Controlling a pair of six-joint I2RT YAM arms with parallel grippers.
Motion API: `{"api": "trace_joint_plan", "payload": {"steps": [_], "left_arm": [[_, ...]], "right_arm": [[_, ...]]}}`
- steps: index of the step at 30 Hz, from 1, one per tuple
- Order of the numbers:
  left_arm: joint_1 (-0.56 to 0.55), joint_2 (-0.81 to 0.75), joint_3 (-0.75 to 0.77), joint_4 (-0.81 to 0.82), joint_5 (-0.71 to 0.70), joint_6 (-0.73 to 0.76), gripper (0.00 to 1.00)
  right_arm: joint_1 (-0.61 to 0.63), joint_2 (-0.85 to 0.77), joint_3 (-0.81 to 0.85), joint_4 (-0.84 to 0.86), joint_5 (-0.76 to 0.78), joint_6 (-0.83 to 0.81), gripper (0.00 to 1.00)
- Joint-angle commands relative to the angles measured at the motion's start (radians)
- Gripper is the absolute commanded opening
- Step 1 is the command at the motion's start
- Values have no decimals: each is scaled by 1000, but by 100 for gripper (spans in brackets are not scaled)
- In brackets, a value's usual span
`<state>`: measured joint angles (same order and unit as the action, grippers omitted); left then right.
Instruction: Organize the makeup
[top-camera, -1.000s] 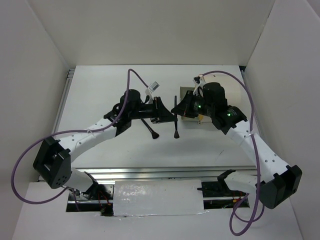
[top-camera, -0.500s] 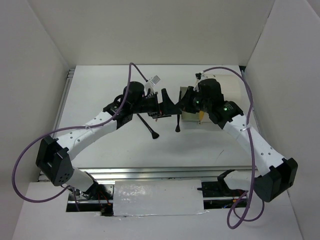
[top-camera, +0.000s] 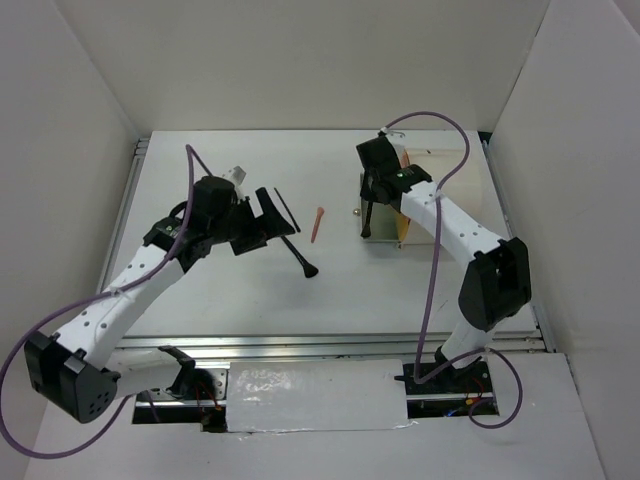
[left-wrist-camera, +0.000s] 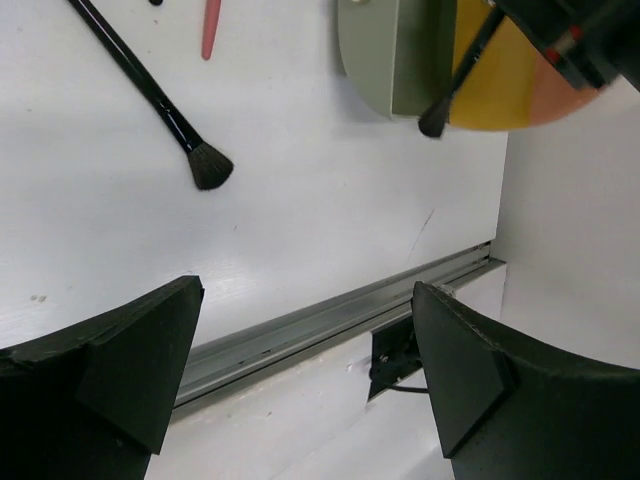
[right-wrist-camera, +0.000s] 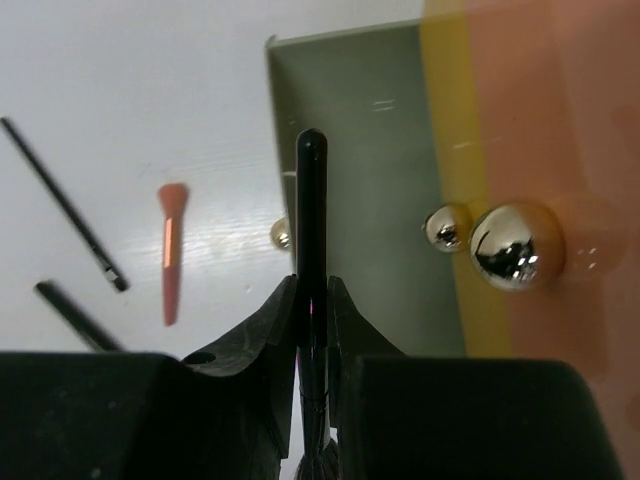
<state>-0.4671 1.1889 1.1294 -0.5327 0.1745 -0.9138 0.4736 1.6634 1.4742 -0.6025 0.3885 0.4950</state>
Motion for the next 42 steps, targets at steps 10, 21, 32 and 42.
{"api": "trace_joint_plan", "payload": {"steps": [10, 21, 32, 42], "left_arm": [[12, -161, -19, -85, 63, 145, 99], [13, -157, 6, -131, 72, 193, 99], [21, -155, 4, -145, 74, 216, 99], [28, -152, -6, -133, 88, 216, 99]], "right_arm": [[-6, 176, 176, -49, 273, -13, 0], [-6, 194, 112, -20, 228, 60, 9], [8, 202, 72, -19, 270, 85, 12], [13, 193, 38, -28, 283, 106, 26]]}}
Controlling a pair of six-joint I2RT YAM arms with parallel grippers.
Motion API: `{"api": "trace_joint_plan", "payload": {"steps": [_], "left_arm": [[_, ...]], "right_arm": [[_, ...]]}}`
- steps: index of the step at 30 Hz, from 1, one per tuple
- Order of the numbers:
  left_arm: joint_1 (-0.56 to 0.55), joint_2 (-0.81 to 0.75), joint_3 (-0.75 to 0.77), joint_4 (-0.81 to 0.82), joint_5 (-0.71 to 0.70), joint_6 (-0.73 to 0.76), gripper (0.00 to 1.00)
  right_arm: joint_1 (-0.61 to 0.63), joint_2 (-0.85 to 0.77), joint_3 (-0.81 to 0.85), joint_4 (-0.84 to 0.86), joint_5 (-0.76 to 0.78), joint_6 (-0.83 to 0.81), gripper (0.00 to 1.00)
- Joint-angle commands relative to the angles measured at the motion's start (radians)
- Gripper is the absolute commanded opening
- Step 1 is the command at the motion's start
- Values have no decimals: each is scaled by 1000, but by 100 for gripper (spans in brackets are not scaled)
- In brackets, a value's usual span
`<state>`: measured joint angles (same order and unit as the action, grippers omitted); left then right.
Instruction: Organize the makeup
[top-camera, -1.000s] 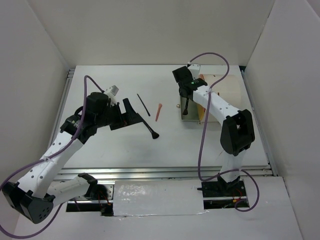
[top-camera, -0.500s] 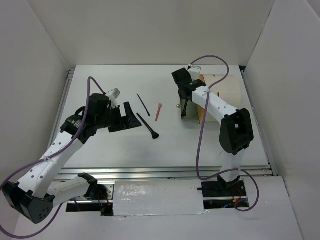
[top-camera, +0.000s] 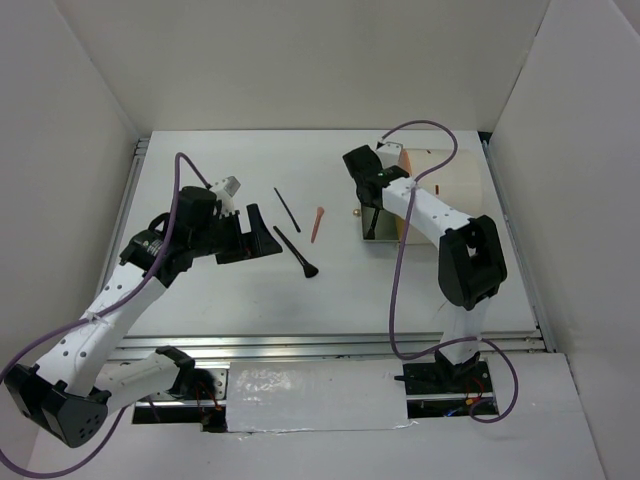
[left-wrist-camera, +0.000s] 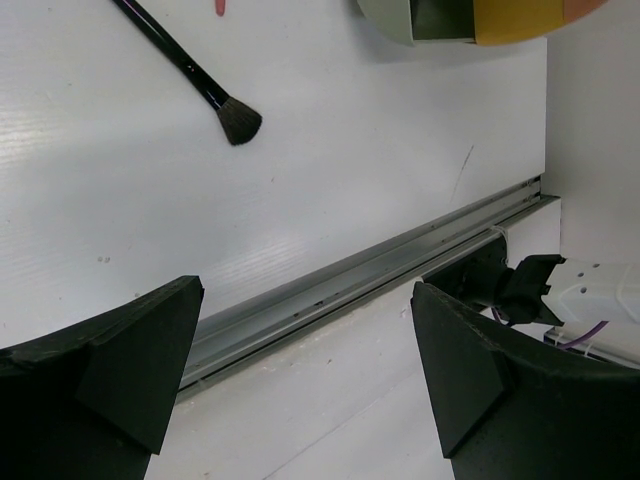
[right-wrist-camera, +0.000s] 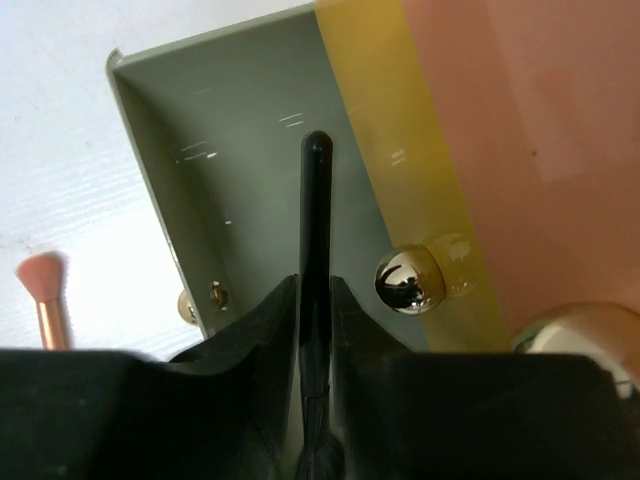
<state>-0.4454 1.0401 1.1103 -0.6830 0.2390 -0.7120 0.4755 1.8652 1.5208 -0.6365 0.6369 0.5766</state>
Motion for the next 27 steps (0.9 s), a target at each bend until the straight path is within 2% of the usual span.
{"api": "trace_joint_plan", "payload": {"steps": [1, 4, 7, 14, 17, 20, 22, 24, 27], "left_arm": [[8, 0, 14, 16, 25, 16, 99], [11, 0, 14, 14, 23, 17, 99], [13, -2, 10, 16, 26, 17, 99], [19, 6, 14, 11, 20, 13, 100], [19, 15, 26, -33, -68, -4, 100], [34, 66, 46, -114, -222, -58, 99], [51, 127, 54, -182, -244, -98, 99], [69, 187, 65, -211, -294, -131, 99], [71, 277, 85, -220, -336, -164, 99]], "right_arm": [[14, -11, -11, 1, 35, 32, 36], [15, -18, -22, 1, 29, 45, 49], [18, -23, -24, -2, 27, 52, 56], [21, -60, 47, -12, -14, 48, 59], [35, -99, 84, -17, -45, 37, 60], [60, -161, 81, 40, -182, -32, 67], [80, -202, 72, 86, -312, -99, 75], [118, -222, 64, 84, -370, -136, 81], [158, -265, 30, 75, -425, -138, 83]]}}
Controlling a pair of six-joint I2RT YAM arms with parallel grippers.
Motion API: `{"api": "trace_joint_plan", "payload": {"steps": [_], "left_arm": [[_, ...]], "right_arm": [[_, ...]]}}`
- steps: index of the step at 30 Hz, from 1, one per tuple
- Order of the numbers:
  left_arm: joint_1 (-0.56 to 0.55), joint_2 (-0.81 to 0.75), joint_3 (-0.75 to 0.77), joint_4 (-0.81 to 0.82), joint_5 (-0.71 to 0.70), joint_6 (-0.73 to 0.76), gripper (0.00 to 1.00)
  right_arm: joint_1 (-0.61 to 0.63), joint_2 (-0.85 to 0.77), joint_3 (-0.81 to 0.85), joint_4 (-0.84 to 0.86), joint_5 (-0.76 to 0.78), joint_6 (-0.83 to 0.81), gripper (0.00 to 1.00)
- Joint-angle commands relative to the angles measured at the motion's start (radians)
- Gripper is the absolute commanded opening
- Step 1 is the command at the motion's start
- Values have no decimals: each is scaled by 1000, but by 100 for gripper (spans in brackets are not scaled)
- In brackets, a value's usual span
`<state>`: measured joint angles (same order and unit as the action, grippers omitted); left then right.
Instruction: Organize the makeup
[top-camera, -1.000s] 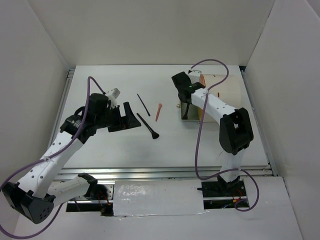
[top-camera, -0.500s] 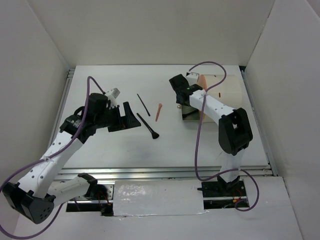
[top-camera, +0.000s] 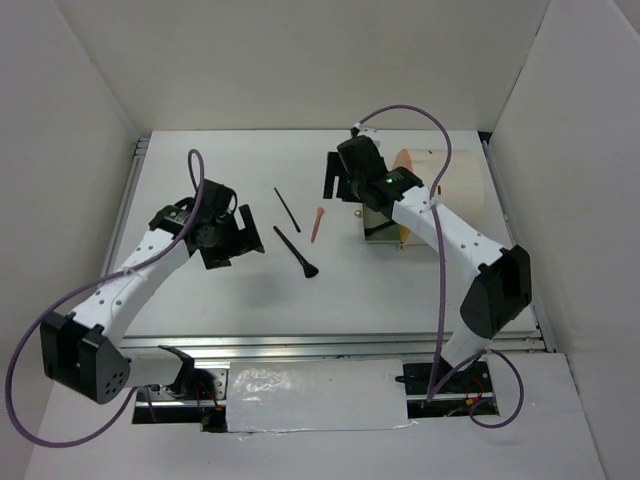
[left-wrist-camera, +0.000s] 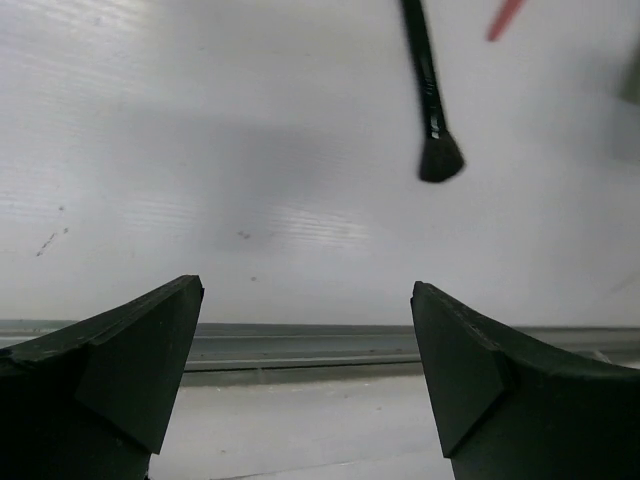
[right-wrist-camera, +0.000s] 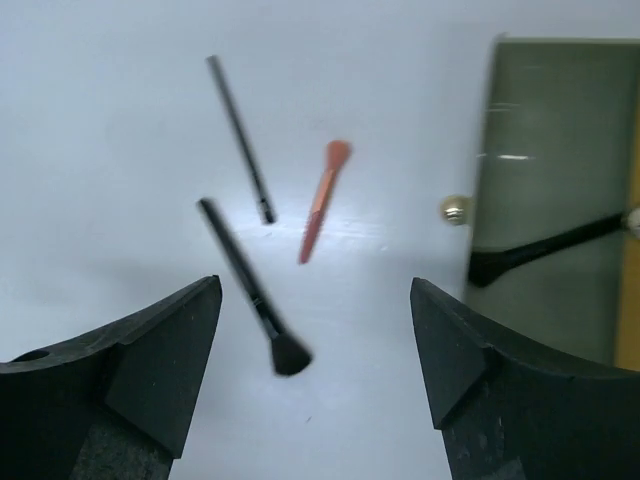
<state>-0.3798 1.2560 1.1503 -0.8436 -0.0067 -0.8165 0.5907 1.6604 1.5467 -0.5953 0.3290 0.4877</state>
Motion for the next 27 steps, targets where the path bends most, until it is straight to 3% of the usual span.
{"api": "trace_joint_plan", "payload": {"steps": [1, 9, 20, 27], "left_arm": [[5, 87, 54, -69, -98, -68, 100], [2, 412, 198, -87, -110, -203, 99], [-21, 831, 580, -182, -153, -326, 100], [-57, 991, 700, -207, -154, -389, 91]], "right_arm": [[52, -95, -10, 34, -133, -46, 84], [86, -269, -106, -33, -146, -21, 85], [86, -448, -246, -84, -225, -17, 85], [86, -507, -277, -89, -260, -72, 85]]}}
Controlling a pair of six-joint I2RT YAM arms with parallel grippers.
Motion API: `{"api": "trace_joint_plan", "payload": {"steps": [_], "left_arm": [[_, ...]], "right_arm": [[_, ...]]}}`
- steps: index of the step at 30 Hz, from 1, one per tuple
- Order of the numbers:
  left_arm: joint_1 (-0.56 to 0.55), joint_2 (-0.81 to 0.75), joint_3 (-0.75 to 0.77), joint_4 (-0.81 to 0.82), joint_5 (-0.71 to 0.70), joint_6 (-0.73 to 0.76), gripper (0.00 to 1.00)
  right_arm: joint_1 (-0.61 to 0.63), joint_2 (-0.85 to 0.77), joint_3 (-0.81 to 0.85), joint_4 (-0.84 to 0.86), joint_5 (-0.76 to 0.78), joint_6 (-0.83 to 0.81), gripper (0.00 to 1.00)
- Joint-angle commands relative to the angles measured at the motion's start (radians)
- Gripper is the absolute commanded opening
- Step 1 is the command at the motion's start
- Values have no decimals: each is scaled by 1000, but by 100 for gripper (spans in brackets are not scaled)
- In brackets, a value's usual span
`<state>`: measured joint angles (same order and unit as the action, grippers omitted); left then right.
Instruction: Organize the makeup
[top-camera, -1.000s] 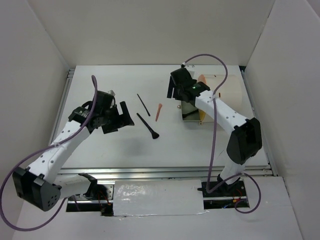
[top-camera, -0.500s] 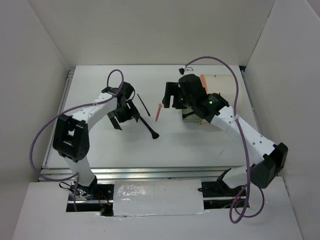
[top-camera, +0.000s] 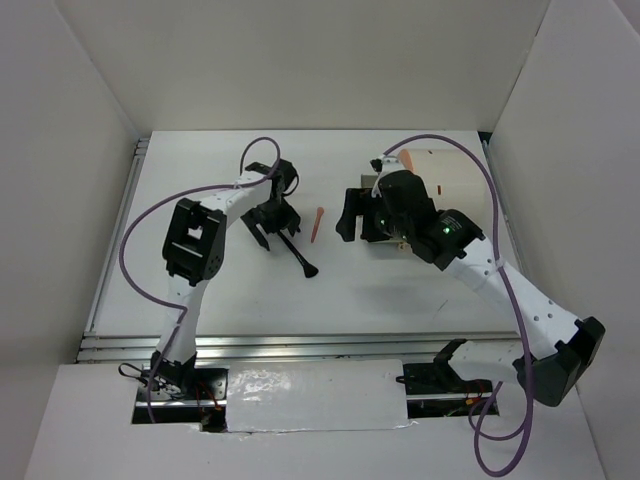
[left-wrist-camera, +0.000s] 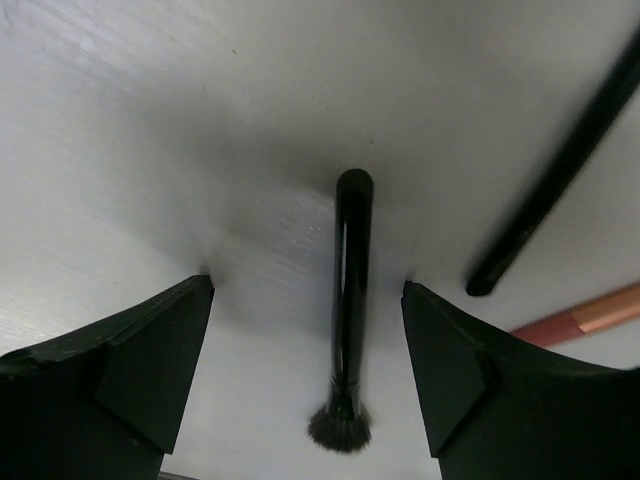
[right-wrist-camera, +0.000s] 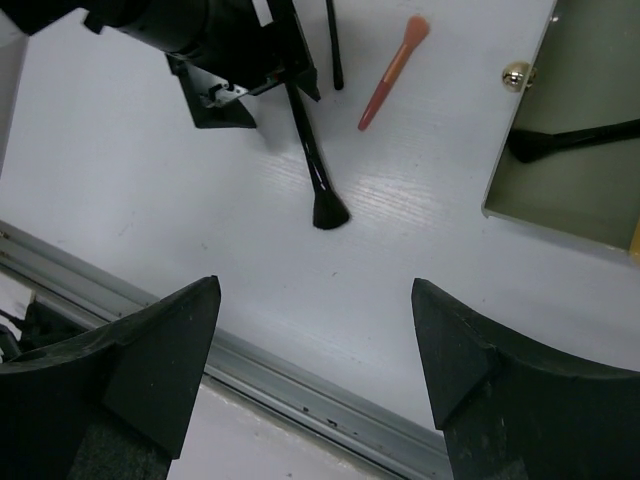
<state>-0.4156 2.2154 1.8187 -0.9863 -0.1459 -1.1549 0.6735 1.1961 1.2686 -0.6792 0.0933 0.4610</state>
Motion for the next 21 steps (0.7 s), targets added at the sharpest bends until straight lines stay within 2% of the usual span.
{"api": "trace_joint_plan", "payload": {"steps": [1, 5, 6, 8, 9, 12, 15, 16, 17, 19, 20, 21], "left_arm": [[-28, 55, 31, -69, -20, -58, 89], [-55, 102, 39, -92, -29, -91, 79], [-60, 107, 36, -98, -29, -101, 59], [-65, 98, 9, -114, -46, -115, 40], [-66, 86, -18, -111, -49, -123, 24], [-63, -2, -122, -74, -61, -117, 0], [-69, -127, -208, -9, -64, -53, 0], [-71, -219, -232, 17, -54, -28, 0], [-72, -273, -293, 119, -29, 10, 0], [-72, -426, -381, 230, 96, 128, 0], [-72, -478, -404, 342, 145, 162, 0], [-71, -570, -424, 385, 242, 216, 0]], "right_arm": [[3, -52, 3, -9, -27, -53, 85], [1, -79, 12, -10, -50, -93, 85], [3, -84, 17, -11, -53, -100, 85], [3, -99, 14, -8, -70, -96, 85], [5, -105, 2, -3, -84, -87, 85], [3, -128, -38, 23, -147, -73, 85], [5, -150, -90, 65, -210, -85, 86], [1, -158, -100, 91, -242, -91, 86], [3, -156, -106, 102, -318, -94, 86], [1, -158, -124, 160, -377, -82, 86], [1, -158, -146, 187, -427, -70, 87], [4, -152, -158, 246, -444, -41, 88]]}}
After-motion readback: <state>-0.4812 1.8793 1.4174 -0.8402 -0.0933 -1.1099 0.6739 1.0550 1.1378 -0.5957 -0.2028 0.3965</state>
